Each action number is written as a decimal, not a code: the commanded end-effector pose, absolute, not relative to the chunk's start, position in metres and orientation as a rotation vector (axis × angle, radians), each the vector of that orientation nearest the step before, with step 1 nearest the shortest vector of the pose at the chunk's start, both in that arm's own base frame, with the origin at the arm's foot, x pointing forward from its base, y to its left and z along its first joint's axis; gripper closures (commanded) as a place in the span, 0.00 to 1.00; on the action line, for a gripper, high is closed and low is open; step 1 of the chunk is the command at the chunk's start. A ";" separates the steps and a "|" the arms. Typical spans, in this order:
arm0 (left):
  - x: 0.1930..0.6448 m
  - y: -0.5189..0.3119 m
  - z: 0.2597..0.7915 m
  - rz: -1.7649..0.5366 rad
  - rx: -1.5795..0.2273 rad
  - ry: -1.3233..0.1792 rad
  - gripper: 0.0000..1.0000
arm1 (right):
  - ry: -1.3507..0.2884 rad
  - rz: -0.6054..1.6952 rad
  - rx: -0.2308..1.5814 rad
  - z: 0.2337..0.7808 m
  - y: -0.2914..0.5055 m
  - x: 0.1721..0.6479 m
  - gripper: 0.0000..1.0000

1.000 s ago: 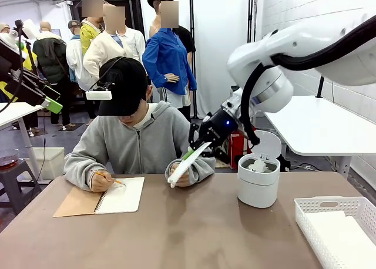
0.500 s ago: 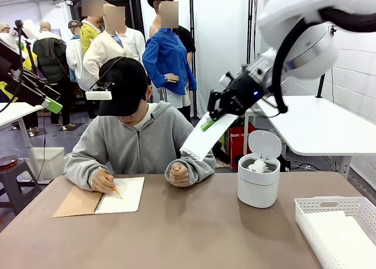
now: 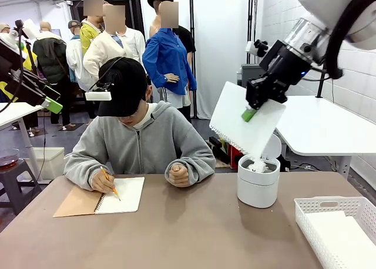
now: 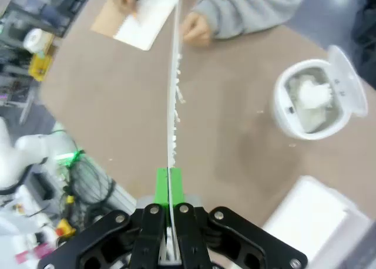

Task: Sort the paper based on its condition.
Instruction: If a person hands you a paper, place it in the Organizing basket , and if it's crumpled, put it in the Trash can.

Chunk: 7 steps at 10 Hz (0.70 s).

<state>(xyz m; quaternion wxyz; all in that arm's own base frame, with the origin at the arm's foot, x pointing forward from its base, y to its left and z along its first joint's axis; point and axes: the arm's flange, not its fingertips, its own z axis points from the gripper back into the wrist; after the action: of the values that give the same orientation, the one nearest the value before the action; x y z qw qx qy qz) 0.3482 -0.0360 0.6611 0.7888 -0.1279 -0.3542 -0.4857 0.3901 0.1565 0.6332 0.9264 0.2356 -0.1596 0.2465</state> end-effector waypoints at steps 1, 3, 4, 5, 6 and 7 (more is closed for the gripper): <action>0.348 -0.033 0.660 -1.061 -0.290 -0.769 0.00 | -0.430 0.500 0.290 0.624 0.140 0.382 1.00; 0.348 -0.033 0.660 -1.061 -0.290 -0.769 0.00 | -0.402 0.443 0.137 0.615 0.113 0.372 1.00; 0.348 -0.033 0.660 -1.061 -0.290 -0.769 0.00 | -0.348 0.380 0.101 0.602 0.094 0.369 1.00; 0.348 -0.033 0.660 -1.061 -0.290 -0.769 0.00 | -0.301 0.316 0.088 0.589 0.077 0.363 1.00; 0.348 -0.033 0.660 -1.061 -0.290 -0.769 0.00 | -0.254 0.279 0.094 0.579 0.063 0.356 1.00; 0.348 -0.033 0.660 -1.061 -0.290 -0.769 0.00 | -0.229 0.233 0.083 0.565 0.052 0.352 1.00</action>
<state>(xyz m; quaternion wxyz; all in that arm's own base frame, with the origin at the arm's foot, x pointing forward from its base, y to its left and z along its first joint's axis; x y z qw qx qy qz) 0.3482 -0.0358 0.6612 0.7889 -0.1279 -0.3543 -0.4855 0.3621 0.0543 0.5697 0.9806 0.0397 -0.1280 0.1427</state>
